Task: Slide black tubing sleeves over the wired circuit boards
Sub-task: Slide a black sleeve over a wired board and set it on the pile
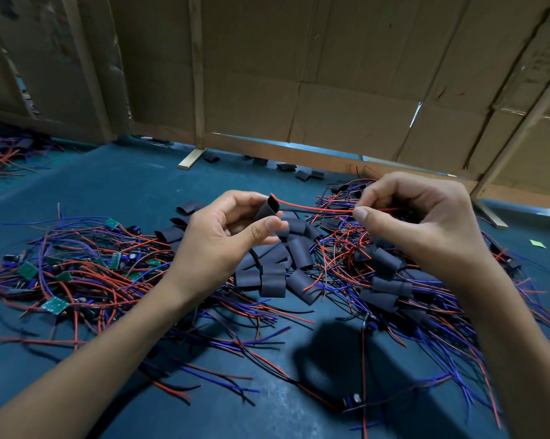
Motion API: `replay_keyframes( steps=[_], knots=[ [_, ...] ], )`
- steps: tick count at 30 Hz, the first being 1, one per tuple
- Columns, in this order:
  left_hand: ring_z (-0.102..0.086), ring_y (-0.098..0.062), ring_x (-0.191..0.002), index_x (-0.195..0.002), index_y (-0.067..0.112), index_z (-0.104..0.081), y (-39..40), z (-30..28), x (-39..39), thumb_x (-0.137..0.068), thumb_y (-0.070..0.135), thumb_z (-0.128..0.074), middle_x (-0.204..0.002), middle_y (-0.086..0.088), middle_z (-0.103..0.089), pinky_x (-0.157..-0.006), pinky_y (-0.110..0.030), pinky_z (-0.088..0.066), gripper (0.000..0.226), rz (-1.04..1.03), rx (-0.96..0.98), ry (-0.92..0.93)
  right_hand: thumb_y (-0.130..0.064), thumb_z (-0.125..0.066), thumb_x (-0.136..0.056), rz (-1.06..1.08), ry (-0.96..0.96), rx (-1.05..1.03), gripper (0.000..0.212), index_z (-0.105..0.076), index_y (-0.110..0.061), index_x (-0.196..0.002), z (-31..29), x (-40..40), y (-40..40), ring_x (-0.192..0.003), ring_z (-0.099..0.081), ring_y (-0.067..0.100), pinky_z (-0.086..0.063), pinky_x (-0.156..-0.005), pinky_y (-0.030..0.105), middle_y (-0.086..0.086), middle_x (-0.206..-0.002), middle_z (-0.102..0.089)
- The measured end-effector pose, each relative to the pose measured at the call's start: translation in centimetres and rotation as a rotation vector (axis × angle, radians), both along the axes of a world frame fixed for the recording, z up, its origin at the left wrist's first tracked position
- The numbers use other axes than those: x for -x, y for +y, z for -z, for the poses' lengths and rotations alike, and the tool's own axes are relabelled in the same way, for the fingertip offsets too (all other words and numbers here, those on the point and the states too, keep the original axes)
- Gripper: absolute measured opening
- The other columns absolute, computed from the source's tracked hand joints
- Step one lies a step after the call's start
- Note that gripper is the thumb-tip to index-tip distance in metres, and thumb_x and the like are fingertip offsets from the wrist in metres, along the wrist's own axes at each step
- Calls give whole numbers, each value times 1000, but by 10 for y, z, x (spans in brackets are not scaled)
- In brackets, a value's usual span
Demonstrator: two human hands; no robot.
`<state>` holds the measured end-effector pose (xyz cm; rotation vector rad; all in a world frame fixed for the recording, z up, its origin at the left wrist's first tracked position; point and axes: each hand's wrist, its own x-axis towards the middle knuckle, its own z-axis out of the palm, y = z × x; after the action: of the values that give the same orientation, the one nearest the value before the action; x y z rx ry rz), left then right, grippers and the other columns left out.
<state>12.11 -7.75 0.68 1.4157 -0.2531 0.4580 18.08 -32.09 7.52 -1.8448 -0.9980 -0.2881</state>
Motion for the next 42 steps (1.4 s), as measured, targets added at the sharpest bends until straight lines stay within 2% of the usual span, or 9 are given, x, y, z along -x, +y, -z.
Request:
replay_keyframes(
  steps=[15, 18, 20, 24, 26, 29, 33, 37, 42],
  knots=[
    [-74, -31, -100, -110, 12, -63, 2, 3, -2, -85, 29, -76, -103, -13, -75, -77, -37, -62, 34, -11, -7, -10, -13, -75, -83, 17, -17, 54, 6, -71, -11, -78, -1, 3, 0, -60, -54, 11, -43, -59, 18, 13, -68, -64],
    [-73, -26, -102, -112, 17, -64, 7, 6, -3, -85, 32, -79, -106, -5, -76, -85, -41, -60, 34, -105, -182, -41, -11, -76, -83, 5, -13, 63, 7, -71, -10, -78, -2, 3, 0, -61, -55, 10, -43, -59, 18, 13, -69, -65],
    [-71, -13, -103, -116, 15, -65, 13, 10, -3, -86, 31, -78, -110, 5, -74, -91, -36, -58, 36, -255, -493, -156, -7, -80, -84, -15, -1, 71, 8, -73, -10, -80, -2, 4, 0, -62, -58, 8, -45, -60, 19, 10, -70, -68],
    [-67, -15, -93, -112, 8, -72, 13, 14, 0, -89, 21, -78, -108, 3, -74, -82, -37, -55, 27, -490, -901, -465, -12, -80, -86, -15, 61, 138, 4, -77, -14, -83, -2, 7, 9, -60, -59, 1, -45, -59, 15, -3, -70, -71],
    [-62, -15, -85, -105, 7, -75, 10, 15, 0, -92, 20, -76, -100, 1, -75, -80, -34, -52, 18, -526, -982, -587, -19, -81, -85, 19, 71, 204, 4, -78, -16, -85, 1, 10, 19, -60, -60, 1, -46, -60, 17, -9, -70, -71],
    [-60, -17, -78, -100, 5, -76, 7, 15, 1, -93, 17, -74, -94, -1, -75, -79, -32, -50, 13, -524, -1019, -632, -38, -83, -80, 160, 180, 241, 18, -75, -25, -90, 8, 13, 33, -67, -68, 17, -54, -66, 37, 1, -75, -73],
    [-64, -21, -76, -99, 8, -75, 12, 14, 0, -93, 20, -72, -91, 0, -74, -74, -33, -51, 13, -568, -928, -513, -56, -80, -74, 227, 494, 327, 40, -69, -24, -96, 8, 12, 34, -49, -63, 17, -41, -42, 25, 3, -71, -75],
    [-68, -24, -74, -99, 10, -75, 25, 9, -3, -92, 22, -71, -86, -1, -74, -68, -39, -52, 14, -643, -833, -371, -43, -84, -65, 128, 699, 243, 43, -71, -12, -90, -3, 7, 19, -50, -56, 16, -31, -36, 18, 10, -76, -75],
    [-67, -25, -83, -113, 9, -72, 28, 6, 0, -92, 29, -72, -106, 0, -74, -81, -30, -51, 30, -555, -974, -416, -6, -73, -86, 82, 678, 16, 3, -73, -3, -88, -8, 4, 12, -42, -52, 9, -28, -33, 16, 8, -65, -68]
  ],
)
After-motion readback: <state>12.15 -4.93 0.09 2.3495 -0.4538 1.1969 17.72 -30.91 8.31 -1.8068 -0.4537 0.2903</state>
